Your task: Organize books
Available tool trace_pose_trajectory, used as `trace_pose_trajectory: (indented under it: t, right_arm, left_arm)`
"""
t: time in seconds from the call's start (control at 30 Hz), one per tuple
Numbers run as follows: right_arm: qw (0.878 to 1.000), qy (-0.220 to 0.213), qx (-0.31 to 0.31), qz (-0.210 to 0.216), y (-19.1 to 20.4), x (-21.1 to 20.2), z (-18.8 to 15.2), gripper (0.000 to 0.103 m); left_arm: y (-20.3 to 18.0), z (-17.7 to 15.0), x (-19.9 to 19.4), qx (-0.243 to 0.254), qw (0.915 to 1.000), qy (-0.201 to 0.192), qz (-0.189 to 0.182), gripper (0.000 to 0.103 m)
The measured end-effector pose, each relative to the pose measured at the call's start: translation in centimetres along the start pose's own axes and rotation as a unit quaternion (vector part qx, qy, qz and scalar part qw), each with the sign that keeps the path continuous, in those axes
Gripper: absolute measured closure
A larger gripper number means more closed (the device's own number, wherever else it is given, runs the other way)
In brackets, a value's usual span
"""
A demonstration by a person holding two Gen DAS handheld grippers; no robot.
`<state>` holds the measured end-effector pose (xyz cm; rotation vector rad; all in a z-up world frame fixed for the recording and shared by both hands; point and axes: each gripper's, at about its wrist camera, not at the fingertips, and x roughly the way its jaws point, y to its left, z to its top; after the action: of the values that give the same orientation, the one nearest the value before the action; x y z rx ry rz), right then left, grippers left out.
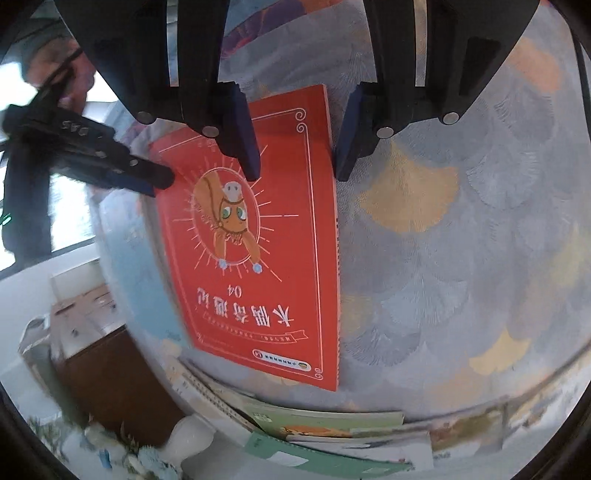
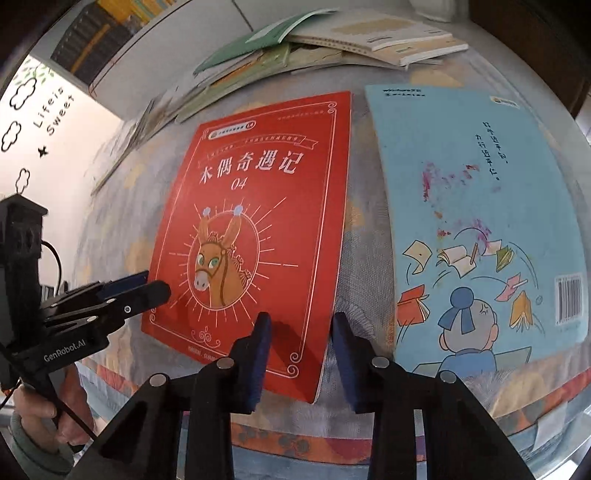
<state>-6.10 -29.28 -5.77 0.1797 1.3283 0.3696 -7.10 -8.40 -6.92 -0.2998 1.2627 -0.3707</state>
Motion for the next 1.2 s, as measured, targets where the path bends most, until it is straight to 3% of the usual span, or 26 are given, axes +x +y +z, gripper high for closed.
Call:
trace_pose_trajectory:
  t: [0.1,0.2,0.3,0.37,0.43,0.5,0.67,0.73,0.77,0.87,0.9,0.93,1.0,1.03,1.13,1.17,1.2]
  right_arm:
    - [1.000,-0.007,0.016,0.015,-0.6,0.1,-0.1,0.069]
    - [0.999,-0.009,0.030,0.024,-0.7,0.0,-0.2,0.069]
    - [0.999,-0.016,0.040,0.029,-1.1,-0.4,-0.5,0.068]
    - [0.998,-0.023,0.049,0.032,-1.2,-0.5,-0.7,0.068]
    - [0.997,-0.026,0.063,0.045,-1.6,-0.5,-0.9,0.067]
    - [0.995,-0.024,0.075,0.059,-1.9,-0.4,-0.8,0.067]
    - [0.994,-0.018,0.077,0.075,-2.2,-0.2,-0.6,0.065]
    - [0.995,-0.018,0.068,0.067,-2.0,-0.3,-0.7,0.065]
    - [0.995,-0.019,0.068,0.064,-1.8,-0.1,-0.6,0.065]
    - [0.993,-0.020,0.087,0.072,-1.7,0.0,-0.5,0.062]
    - [0.991,-0.017,0.103,0.086,-2.1,-0.1,-0.5,0.056]
    - [0.985,-0.013,0.129,0.116,-2.8,-0.1,-0.5,0.048]
    - [0.966,-0.009,0.183,0.185,-4.2,0.1,-0.8,0.041]
    - [0.946,-0.009,0.218,0.239,-5.2,0.5,-1.2,0.041]
    - [0.903,-0.012,0.283,0.323,-6.8,1.8,-2.2,0.041]
    - [0.893,-0.015,0.295,0.339,-6.9,2.1,-2.3,0.041]
    - [0.886,-0.022,0.302,0.350,-6.9,2.4,-2.3,0.049]
  left_arm:
    - [0.8,0.4,-0.1,-0.008,0.9999,0.003,-0.008,0.066]
    - [-0.3,0.5,0.3,0.029,0.9995,0.012,0.004,0.066]
    - [-0.7,0.8,0.1,0.044,0.9990,0.009,-0.008,0.065]
    - [0.1,1.2,-1.4,0.019,0.9971,-0.013,-0.073,0.065]
    - [0.9,1.7,-3.9,-0.014,0.9834,-0.044,-0.176,0.065]
    - [0.6,2.2,-4.9,-0.014,0.9749,-0.054,-0.216,0.065]
    - [-1.1,2.2,-0.9,0.032,0.9910,-0.019,-0.128,0.072]
    - [-1.4,2.2,-0.2,0.031,0.9921,-0.019,-0.120,0.087]
    - [-1.6,2.2,-0.1,0.031,0.9923,-0.021,-0.118,0.090]
    - [-1.8,2.6,-0.4,0.026,0.9895,-0.023,-0.140,0.092]
    - [-1.7,2.8,-0.6,0.020,0.9873,-0.020,-0.156,0.092]
    - [-1.4,3.0,-0.8,0.008,0.9836,-0.015,-0.179,0.092]
    - [-0.3,3.5,-1.4,-0.027,0.9729,-0.007,-0.229,0.092]
    - [0.1,3.8,-1.4,-0.047,0.9671,-0.005,-0.250,0.092]
    - [1.0,4.5,-1.1,-0.082,0.9561,0.003,-0.281,0.092]
    - [1.5,4.6,-1.2,-0.088,0.9551,0.005,-0.283,0.092]
    - [1.8,4.7,-1.2,-0.093,0.9565,0.006,-0.277,0.092]
